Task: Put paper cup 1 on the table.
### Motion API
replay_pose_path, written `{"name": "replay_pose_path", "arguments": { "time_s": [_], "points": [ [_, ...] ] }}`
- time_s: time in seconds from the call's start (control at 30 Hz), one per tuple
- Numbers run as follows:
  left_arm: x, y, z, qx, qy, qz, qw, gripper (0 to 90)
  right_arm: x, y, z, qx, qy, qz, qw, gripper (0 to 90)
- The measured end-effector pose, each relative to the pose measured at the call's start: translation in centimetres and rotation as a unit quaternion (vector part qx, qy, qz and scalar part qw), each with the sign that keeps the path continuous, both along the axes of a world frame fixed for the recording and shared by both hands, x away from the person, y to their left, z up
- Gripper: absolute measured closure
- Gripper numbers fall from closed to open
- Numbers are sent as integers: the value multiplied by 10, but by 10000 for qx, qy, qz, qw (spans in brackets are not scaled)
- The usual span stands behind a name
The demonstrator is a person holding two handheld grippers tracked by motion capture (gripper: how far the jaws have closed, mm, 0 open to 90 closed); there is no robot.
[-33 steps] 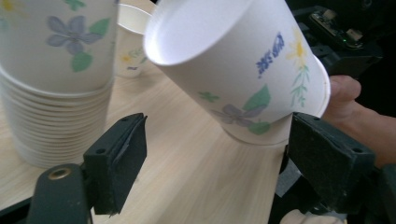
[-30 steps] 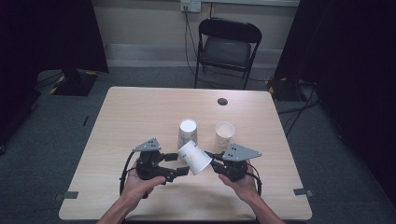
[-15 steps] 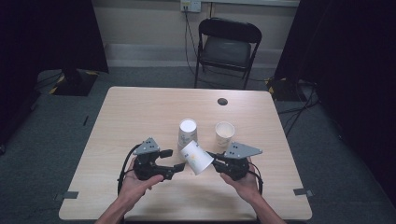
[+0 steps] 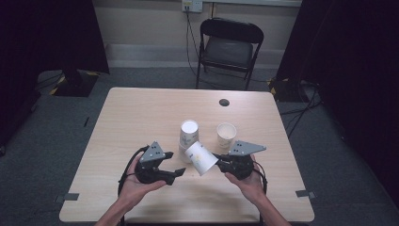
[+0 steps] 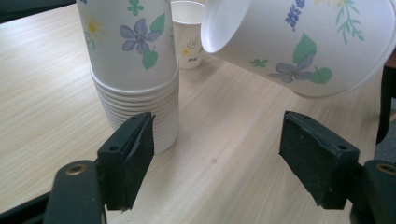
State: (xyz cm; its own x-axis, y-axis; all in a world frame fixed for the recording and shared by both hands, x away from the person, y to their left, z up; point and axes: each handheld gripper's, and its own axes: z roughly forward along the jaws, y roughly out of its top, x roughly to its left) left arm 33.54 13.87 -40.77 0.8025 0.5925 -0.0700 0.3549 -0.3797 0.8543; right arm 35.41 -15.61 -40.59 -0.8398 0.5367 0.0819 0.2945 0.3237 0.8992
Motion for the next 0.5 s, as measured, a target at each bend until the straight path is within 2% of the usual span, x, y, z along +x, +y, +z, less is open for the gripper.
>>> {"name": "replay_pose_path", "arguments": {
  "time_s": [0.1, 0.2, 0.4, 0.5],
  "points": [
    [-1, -1, 0, 56, -56, -83, 9999, 234, 1, 0, 0, -32, 87, 11, 10000, 855],
    [-2, -2, -1, 84, -124, -115, 9998, 252, 2, 0, -1, -65, 184, 35, 9998, 855],
    [-3, -4, -2, 175, -335, -83, 9992, 270, 4, 1, -2, -183, 339, 112, 9992, 855],
    [-3, -5, -3, 251, -414, 12, 9988, 316, 5, 2, -3, -207, 434, 129, 9988, 855]
  ]
}}
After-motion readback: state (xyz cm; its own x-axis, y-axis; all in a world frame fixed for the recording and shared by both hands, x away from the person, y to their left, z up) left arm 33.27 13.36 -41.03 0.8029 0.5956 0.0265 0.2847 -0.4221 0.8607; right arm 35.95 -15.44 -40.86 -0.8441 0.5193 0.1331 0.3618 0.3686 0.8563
